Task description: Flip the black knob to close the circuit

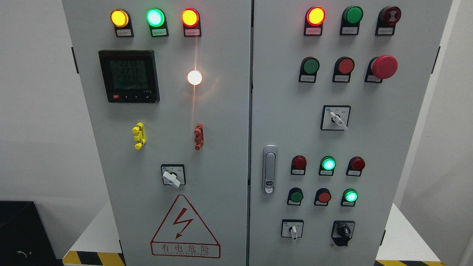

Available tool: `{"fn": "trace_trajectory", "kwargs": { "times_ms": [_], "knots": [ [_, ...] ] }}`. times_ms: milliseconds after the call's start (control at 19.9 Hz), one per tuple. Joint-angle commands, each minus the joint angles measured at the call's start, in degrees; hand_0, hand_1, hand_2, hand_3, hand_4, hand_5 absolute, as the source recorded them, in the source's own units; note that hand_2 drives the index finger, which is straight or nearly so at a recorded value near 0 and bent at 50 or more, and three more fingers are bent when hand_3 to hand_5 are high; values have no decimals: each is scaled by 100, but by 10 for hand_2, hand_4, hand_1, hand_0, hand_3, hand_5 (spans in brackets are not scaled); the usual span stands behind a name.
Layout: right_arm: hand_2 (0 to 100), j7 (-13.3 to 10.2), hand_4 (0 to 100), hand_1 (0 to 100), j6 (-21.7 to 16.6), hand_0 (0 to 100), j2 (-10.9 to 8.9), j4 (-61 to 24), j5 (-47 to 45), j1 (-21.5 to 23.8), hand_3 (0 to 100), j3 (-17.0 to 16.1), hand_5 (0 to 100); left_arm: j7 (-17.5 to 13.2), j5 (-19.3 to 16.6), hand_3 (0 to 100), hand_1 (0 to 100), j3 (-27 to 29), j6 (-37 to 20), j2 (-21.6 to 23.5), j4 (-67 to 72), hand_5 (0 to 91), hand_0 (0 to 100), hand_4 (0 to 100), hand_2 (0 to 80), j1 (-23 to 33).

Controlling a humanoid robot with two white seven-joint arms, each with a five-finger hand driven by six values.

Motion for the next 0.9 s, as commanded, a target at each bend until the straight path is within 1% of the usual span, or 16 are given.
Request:
{"fn": "trace_trajectory", "kwargs": {
  "times_ms": [0, 50, 151, 201, 251, 352, 452, 502, 553, 603, 653, 703, 854],
  "knots": [
    [398, -89, 426, 54, 223, 0, 39, -1811, 830, -1, 502, -192, 215, -1, 0, 0, 556, 1, -4, 0, 4, 0, 120, 0, 0, 0],
    [408, -98, 434, 41, 232, 0, 39, -1995, 953, -1, 510, -201, 222, -2, 0, 0, 556, 1, -4, 0, -5, 0, 120, 0, 0, 0],
    [460, -98, 484, 0, 284, 0, 57, -2338, 1339, 8, 574, -341, 290, -1, 0, 0, 556, 1, -4, 0, -5, 0, 120, 0, 0, 0],
    [467, -98, 493, 0, 285, 0, 57, -2497, 1533, 17, 584, -411, 300, -2, 0, 0, 556, 1, -4, 0, 4, 0, 120, 0, 0, 0],
    [491, -98, 526, 0, 285, 0, 66, -2664, 1648, 17, 618, -473, 342, -2, 0, 0, 556, -7, -4, 0, 4, 0, 120, 0, 0, 0],
    [512, -107, 557, 0, 285, 0, 66, -3006, 1745, 34, 648, -509, 375, 7, 0, 0, 556, -7, -4, 0, -5, 0, 120, 0, 0, 0],
    [552, -238, 610, 0, 285, 0, 92, -3367, 1920, 43, 717, -518, 436, 7, 0, 0, 556, 1, -4, 0, 4, 0, 120, 0, 0, 0],
    [568, -282, 622, 0, 285, 0, 109, -3534, 2026, 43, 734, -518, 451, -1, 0, 0, 556, 1, -4, 0, -5, 0, 120, 0, 0, 0],
    [613, -309, 657, 0, 293, 0, 136, -3753, 2131, 52, 797, -518, 499, -2, 0, 0, 556, 1, -4, 0, 4, 0, 120, 0, 0, 0],
    [647, -309, 689, 0, 302, 0, 188, -3999, 2237, 52, 858, -526, 537, 7, 0, 0, 556, -7, -4, 0, 4, 0, 120, 0, 0, 0],
    [663, -300, 703, 0, 328, 0, 232, -4201, 2325, 61, 880, -570, 555, -1, 0, 0, 556, 1, -4, 0, 4, 0, 120, 0, 0, 0],
    [697, -283, 737, 0, 389, 0, 267, -4403, 2413, 61, 919, -579, 593, -2, 0, 0, 556, 1, -4, 0, 4, 0, 120, 0, 0, 0],
    [752, -248, 796, 0, 592, 0, 276, -4984, 2633, 61, 986, -579, 673, -2, 0, 0, 556, 1, -4, 0, 4, 0, 120, 0, 0, 0]
  ]
}}
